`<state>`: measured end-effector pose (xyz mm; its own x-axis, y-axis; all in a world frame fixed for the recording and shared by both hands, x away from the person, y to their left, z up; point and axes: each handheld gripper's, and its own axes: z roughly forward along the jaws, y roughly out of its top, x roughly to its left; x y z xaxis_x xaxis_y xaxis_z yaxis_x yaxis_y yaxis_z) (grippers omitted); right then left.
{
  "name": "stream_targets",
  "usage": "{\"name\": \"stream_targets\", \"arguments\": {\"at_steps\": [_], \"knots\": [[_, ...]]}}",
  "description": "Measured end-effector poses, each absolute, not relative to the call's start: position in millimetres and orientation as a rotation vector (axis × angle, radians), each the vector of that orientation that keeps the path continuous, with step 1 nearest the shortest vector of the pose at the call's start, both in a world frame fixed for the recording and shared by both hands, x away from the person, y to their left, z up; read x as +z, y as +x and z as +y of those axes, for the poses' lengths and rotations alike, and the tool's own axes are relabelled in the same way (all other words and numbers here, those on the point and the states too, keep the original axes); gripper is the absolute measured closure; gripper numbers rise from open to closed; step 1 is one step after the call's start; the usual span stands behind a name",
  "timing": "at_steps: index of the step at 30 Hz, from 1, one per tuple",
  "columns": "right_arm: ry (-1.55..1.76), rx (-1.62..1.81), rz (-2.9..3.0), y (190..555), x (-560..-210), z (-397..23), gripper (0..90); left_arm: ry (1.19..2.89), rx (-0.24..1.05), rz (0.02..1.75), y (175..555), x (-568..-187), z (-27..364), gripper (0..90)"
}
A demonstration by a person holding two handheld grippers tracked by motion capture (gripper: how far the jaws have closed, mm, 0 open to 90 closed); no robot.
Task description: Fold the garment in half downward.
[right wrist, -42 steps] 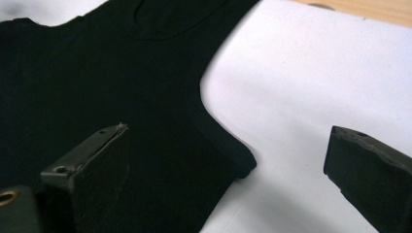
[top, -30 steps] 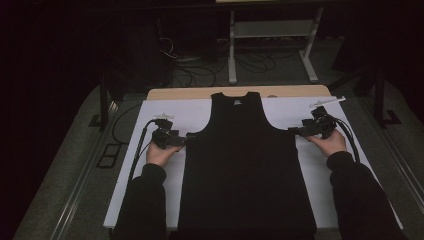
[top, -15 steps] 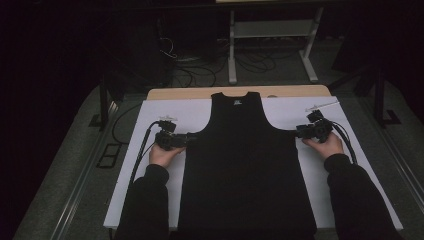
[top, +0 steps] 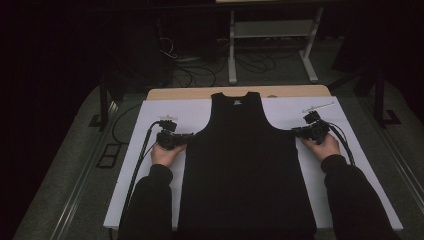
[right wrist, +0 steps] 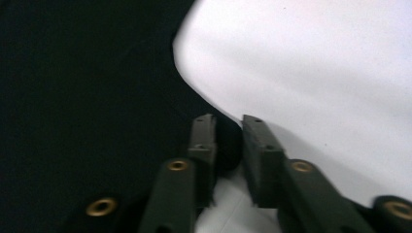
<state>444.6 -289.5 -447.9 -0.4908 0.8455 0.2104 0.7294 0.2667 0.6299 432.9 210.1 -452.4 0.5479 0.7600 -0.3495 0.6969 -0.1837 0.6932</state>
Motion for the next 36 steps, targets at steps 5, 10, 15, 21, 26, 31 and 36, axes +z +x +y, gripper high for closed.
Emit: {"name": "stream_targets", "arguments": {"at_steps": [5, 10, 15, 21, 26, 31, 36], "knots": [[1.489, 1.055, 2.367, 443.3, -449.2, -289.2, 83.3, 1.914, 0.117, 1.163, 432.3, -450.7, 208.9, 82.7], [1.500, 1.079, 2.379, 442.3, -448.4, -290.9, 84.2, 1.895, 0.122, 1.155, 431.6, -448.7, 209.0, 84.5], [1.517, 1.149, 2.379, 440.5, -445.6, -295.0, 84.6, 1.845, 0.114, 1.121, 428.4, -440.8, 209.6, 84.5], [1.519, 1.231, 2.365, 436.8, -440.3, -296.7, 84.8, 1.841, 0.142, 1.086, 423.5, -431.9, 209.4, 84.5], [1.519, 1.254, 2.362, 434.2, -437.5, -296.9, 84.8, 1.856, 0.151, 1.070, 421.2, -430.6, 209.0, 84.4], [1.517, 1.288, 2.366, 429.6, -436.0, -298.1, 84.9, 1.865, 0.168, 1.021, 417.5, -427.2, 205.5, 84.5], [1.512, 1.312, 2.353, 426.5, -434.1, -299.1, 84.9, 1.853, 0.183, 1.016, 416.0, -428.1, 207.4, 84.4]]}}
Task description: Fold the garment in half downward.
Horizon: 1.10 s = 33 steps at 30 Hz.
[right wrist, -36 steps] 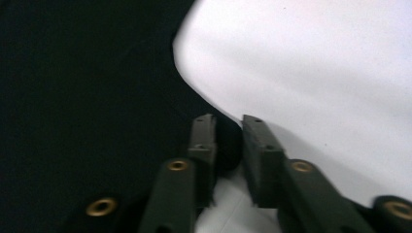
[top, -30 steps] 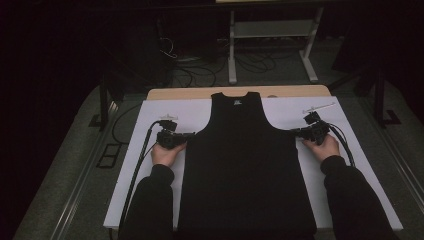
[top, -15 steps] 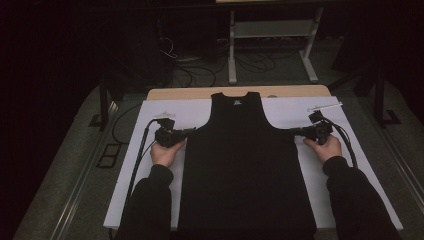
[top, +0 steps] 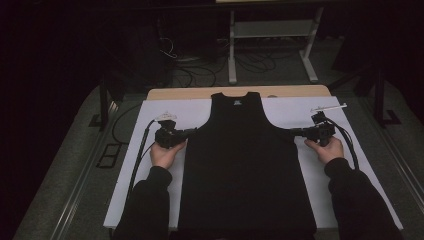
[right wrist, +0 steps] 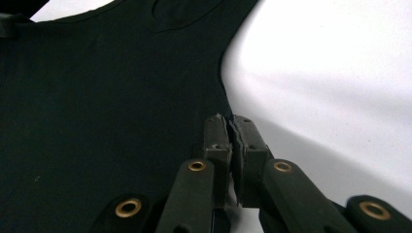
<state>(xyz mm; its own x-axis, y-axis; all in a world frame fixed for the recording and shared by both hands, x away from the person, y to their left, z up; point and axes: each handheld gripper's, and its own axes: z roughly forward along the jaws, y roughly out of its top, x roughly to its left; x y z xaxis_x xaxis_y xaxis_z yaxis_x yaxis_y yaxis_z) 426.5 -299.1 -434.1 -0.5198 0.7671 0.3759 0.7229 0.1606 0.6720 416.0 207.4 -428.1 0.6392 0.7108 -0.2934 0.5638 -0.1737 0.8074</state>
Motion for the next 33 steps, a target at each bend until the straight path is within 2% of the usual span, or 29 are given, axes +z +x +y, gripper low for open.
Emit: {"name": "stream_targets", "arguments": {"at_steps": [23, 33], "knots": [[1.480, 1.463, 2.293, 399.7, -415.7, -302.1, 84.9, 1.745, 0.126, 1.020, 400.0, -423.3, 221.0, 84.6], [1.512, 1.475, 2.246, 389.8, -414.2, -316.7, 84.9, 1.764, 0.116, 1.040, 396.4, -428.7, 226.2, 84.6]]}}
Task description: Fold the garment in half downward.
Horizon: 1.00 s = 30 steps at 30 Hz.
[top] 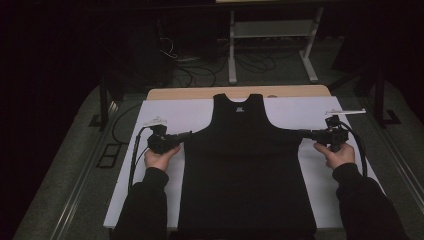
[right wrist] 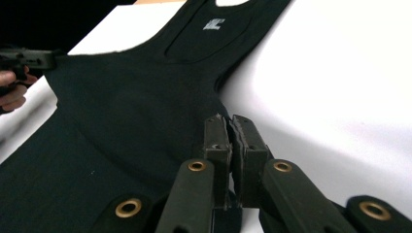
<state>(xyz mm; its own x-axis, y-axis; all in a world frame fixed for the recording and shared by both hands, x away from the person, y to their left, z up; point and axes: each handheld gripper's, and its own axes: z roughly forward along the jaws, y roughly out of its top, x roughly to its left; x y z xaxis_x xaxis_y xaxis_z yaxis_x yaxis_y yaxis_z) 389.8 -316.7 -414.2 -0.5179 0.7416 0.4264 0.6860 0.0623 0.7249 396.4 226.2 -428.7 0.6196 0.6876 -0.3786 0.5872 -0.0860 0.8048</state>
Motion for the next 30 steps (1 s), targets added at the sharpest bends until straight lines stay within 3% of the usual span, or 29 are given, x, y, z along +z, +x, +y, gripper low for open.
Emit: {"name": "stream_targets", "arguments": {"at_steps": [13, 30], "knots": [[1.537, 1.510, 2.227, 372.1, -410.1, -324.3, 84.9, 1.738, 0.084, 1.021, 379.7, -425.5, 232.1, 84.7], [1.549, 1.476, 2.315, 344.3, -414.6, -318.1, 84.9, 1.825, 0.022, 1.009, 351.2, -433.3, 235.7, 84.6]]}}
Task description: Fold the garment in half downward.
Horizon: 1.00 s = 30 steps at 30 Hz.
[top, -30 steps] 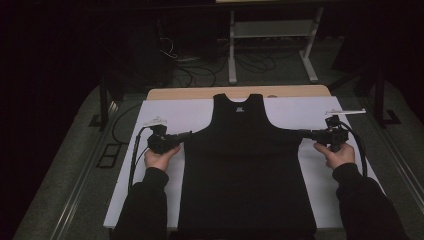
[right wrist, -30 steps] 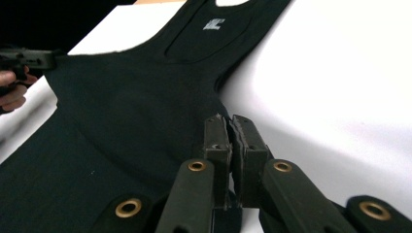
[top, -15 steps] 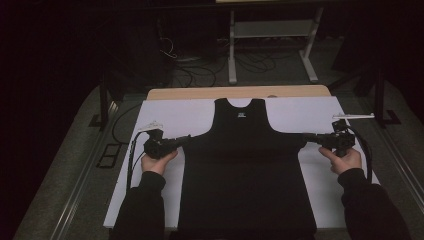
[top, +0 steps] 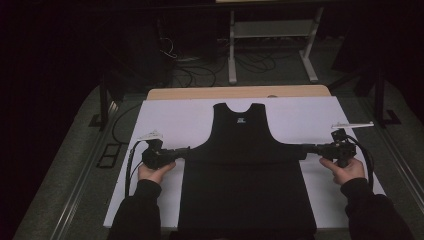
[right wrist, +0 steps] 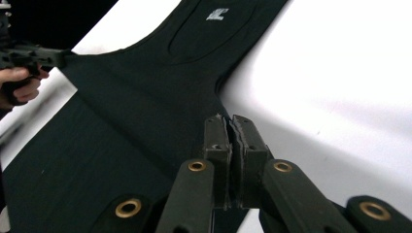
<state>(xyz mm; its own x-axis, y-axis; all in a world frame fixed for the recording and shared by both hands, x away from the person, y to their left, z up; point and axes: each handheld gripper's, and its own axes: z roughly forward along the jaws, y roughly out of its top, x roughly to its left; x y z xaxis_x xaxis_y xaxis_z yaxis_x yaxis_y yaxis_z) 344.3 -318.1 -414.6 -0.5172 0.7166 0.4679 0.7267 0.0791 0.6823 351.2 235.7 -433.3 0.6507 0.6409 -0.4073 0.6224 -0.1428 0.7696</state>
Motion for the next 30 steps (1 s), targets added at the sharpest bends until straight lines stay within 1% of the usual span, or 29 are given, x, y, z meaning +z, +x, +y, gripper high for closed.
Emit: {"name": "stream_targets", "arguments": {"at_steps": [10, 19, 30], "knots": [[-1.518, -1.404, -2.300, 327.7, -419.8, -316.5, 84.9, 1.873, -0.047, 1.045, 343.7, -443.0, 238.6, 84.6], [-1.503, -1.364, -2.303, 315.5, -422.0, -316.3, 84.8, 1.881, -0.065, 1.031, 334.4, -442.6, 238.9, 84.5], [-1.497, -1.309, -2.313, 310.6, -424.1, -316.1, 84.7, 1.914, -0.123, 1.044, 327.6, -446.7, 238.7, 84.5]]}}
